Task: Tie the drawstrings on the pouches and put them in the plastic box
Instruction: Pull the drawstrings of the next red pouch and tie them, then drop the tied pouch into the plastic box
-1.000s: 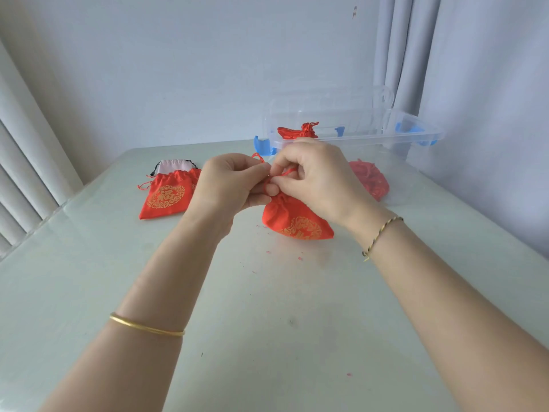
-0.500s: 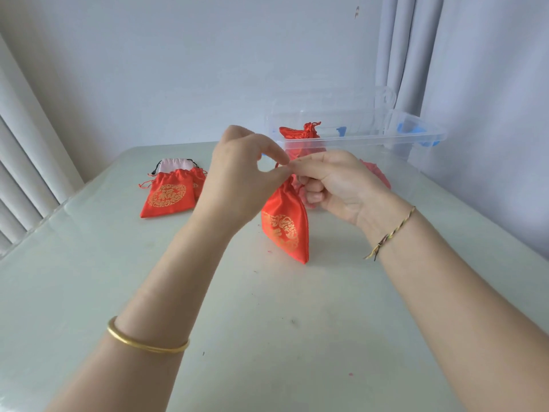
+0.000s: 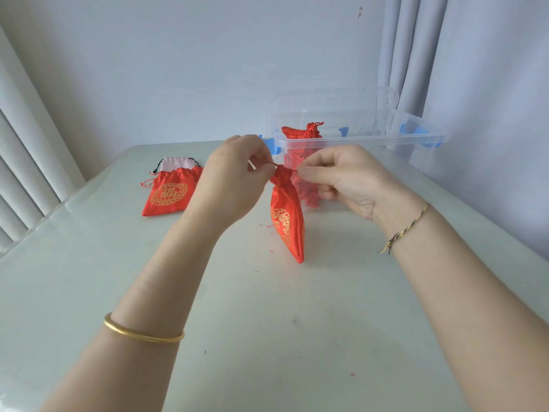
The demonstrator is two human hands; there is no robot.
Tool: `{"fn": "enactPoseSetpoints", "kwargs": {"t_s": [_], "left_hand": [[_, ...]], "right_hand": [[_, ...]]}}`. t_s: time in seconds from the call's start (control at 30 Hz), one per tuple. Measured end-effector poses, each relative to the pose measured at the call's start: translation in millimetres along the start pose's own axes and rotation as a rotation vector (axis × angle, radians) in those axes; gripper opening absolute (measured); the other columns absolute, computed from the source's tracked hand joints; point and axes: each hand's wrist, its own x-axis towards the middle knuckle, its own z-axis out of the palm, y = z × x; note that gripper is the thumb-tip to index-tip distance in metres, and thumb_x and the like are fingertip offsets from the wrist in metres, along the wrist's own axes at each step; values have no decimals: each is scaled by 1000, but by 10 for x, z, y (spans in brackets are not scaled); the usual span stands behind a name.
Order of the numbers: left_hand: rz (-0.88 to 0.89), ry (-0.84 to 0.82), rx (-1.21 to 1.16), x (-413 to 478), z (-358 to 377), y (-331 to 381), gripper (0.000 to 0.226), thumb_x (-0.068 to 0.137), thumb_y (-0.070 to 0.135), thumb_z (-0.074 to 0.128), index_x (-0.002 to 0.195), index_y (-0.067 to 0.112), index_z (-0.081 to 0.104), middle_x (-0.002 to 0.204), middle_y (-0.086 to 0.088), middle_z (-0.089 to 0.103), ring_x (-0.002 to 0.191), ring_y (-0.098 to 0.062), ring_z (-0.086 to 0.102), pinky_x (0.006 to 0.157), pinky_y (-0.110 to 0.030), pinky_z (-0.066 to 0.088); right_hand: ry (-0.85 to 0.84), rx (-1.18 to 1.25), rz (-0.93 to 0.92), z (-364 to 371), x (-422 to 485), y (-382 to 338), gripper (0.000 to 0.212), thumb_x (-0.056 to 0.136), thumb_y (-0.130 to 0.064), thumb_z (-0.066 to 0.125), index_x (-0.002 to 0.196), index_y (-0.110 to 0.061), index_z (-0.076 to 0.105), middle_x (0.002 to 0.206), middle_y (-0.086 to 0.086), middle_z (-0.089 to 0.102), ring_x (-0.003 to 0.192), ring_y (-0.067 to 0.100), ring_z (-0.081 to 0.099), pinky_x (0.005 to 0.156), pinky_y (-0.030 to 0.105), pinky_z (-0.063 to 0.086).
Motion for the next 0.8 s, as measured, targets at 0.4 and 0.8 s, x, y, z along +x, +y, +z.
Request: {"fn": "enactPoseSetpoints", "kwargs": {"t_s": [0.4,0.8], "left_hand": [[-60,-88,-153,15,-10,-67,6,89,10,54,84,12,58,72,3,66,51,6,55,40,-6,31],[-133,-56,-387,106,89,35,16,86,5,53,93,18,59,81,3,67,59,2,60,61,-23,43]], "right_hand": [[-28,-261,-106,-18,-95,-122,28,82,-20,69,108,-15,62,80,-1,58,57,13,55,45,23,40],[135,-282,-144,-312,-216,-487,12,83,-5,63,72,-9,61,71,13,65,44,6,57,42,18,45]]}}
